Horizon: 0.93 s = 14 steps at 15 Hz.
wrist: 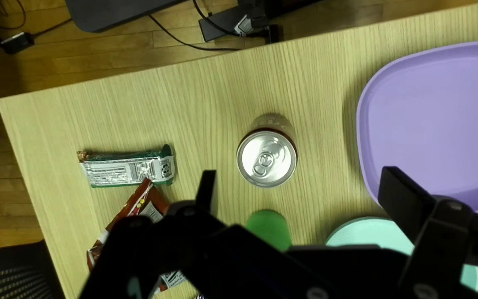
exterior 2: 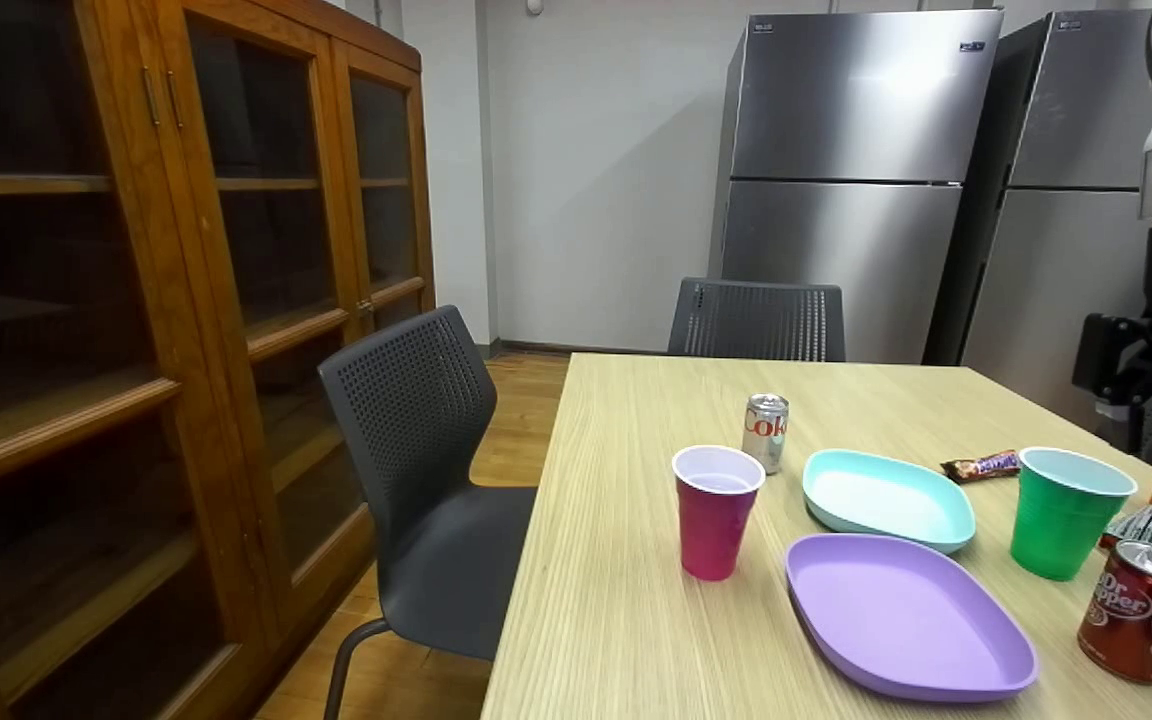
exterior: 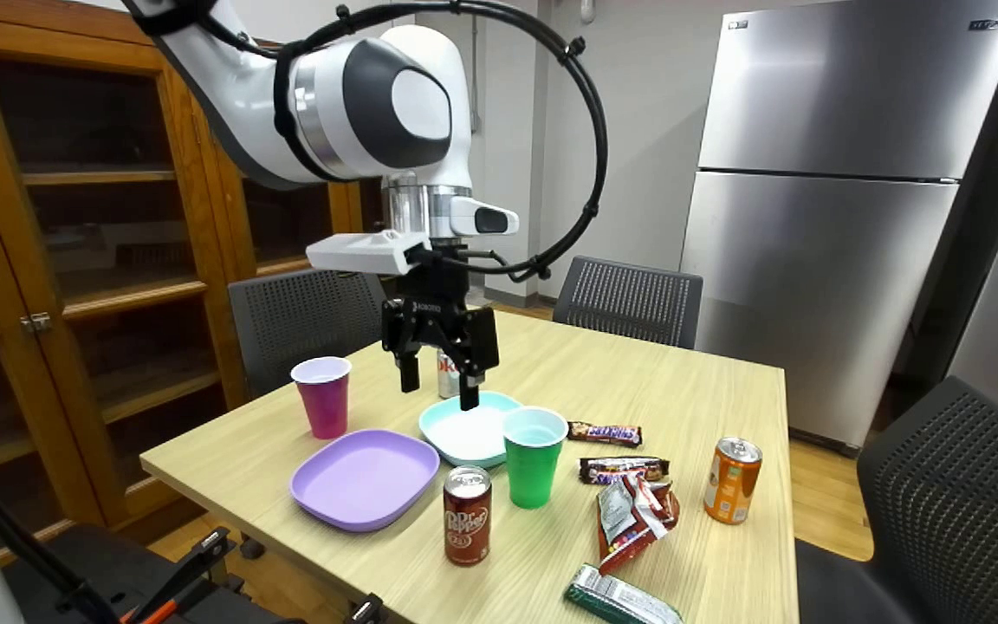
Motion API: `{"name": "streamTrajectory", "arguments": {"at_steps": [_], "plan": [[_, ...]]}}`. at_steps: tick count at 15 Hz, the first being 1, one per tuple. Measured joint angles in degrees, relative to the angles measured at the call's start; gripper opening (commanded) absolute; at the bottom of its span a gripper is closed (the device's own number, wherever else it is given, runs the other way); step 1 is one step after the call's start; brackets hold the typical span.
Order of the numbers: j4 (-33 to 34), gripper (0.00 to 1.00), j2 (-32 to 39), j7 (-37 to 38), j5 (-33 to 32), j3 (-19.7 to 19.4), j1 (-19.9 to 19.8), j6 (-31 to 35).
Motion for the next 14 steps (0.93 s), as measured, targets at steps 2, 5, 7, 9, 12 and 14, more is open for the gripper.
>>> {"name": "streamTrajectory", "arguments": {"at_steps": [2, 5, 7, 9, 12, 14], "plan": [[-1.50, 1.00, 1.68, 1.00, 0.06, -0.51, -0.38, 5.27], [-2.88, 1.00, 4.81, 1.88, 0.81, -1.49, -0.84, 12.64], [-3.30, 1.00, 7.04, 2.21, 1.12, -1.99, -1.20, 16.59], [-3.37, 1.00, 9.26, 2.60, 1.28, -2.40, -1.43, 19.36], [-3.36, 1.00, 11.86, 2.82, 1.31, -3.06, -1.45, 21.62], [-3.36, 1.00, 13.18, 2.86, 1.31, -3.48, -1.45, 22.54]]}}
